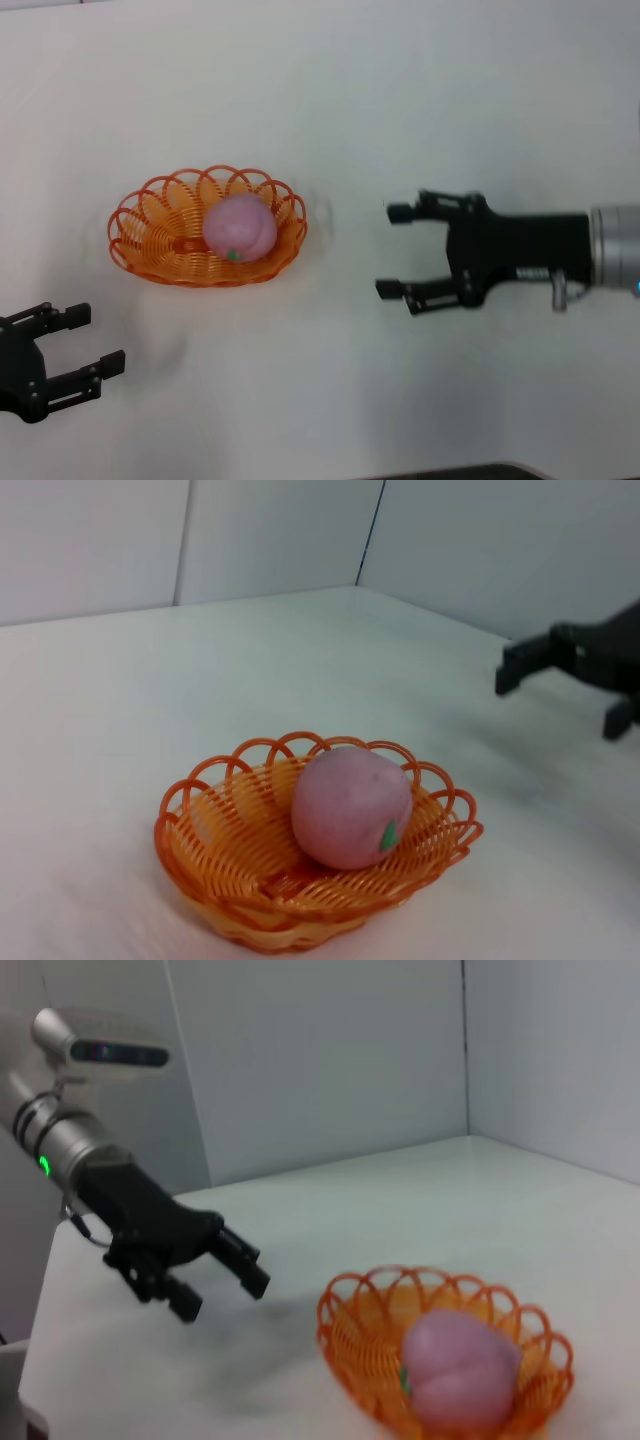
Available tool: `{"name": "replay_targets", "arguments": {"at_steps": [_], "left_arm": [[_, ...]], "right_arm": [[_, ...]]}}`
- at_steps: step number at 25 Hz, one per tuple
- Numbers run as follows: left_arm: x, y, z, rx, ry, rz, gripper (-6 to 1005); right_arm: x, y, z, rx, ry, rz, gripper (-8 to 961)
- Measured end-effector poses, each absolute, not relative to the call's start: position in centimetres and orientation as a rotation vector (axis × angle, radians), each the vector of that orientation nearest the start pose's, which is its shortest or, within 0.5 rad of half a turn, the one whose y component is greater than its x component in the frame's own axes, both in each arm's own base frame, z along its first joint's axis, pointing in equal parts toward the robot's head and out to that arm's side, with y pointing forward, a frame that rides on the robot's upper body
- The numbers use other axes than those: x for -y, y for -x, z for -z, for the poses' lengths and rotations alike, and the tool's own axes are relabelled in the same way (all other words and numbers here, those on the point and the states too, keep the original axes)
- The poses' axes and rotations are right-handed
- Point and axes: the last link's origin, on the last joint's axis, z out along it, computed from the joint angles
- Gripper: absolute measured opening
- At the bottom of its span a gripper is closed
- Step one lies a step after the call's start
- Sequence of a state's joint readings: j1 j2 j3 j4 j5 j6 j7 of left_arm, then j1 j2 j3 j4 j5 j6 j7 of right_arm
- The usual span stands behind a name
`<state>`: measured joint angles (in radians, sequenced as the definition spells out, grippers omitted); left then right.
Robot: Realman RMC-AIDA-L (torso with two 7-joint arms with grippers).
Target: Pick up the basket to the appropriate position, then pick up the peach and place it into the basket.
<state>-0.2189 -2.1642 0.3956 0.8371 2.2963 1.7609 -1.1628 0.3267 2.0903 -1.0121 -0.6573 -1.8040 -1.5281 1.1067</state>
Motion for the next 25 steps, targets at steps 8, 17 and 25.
{"name": "replay_targets", "arguments": {"at_steps": [8,17,25], "left_arm": [[-20.6,35.0,-1.2,0.746,2.649,0.522,752],[-20.5,35.1,-1.2,0.751,2.645,0.518,752],[-20.5,35.1,-1.1,0.754,2.647,0.525,753]], "right_arm": [[-24.6,-31.4,4.1,-0.424,2.728,-0.68,947],[-24.7,-31.5,4.3,-0.43,2.731,-0.667,947],[-24.8,-31.6,4.4,-0.433,2.732,-0.652,947]]}}
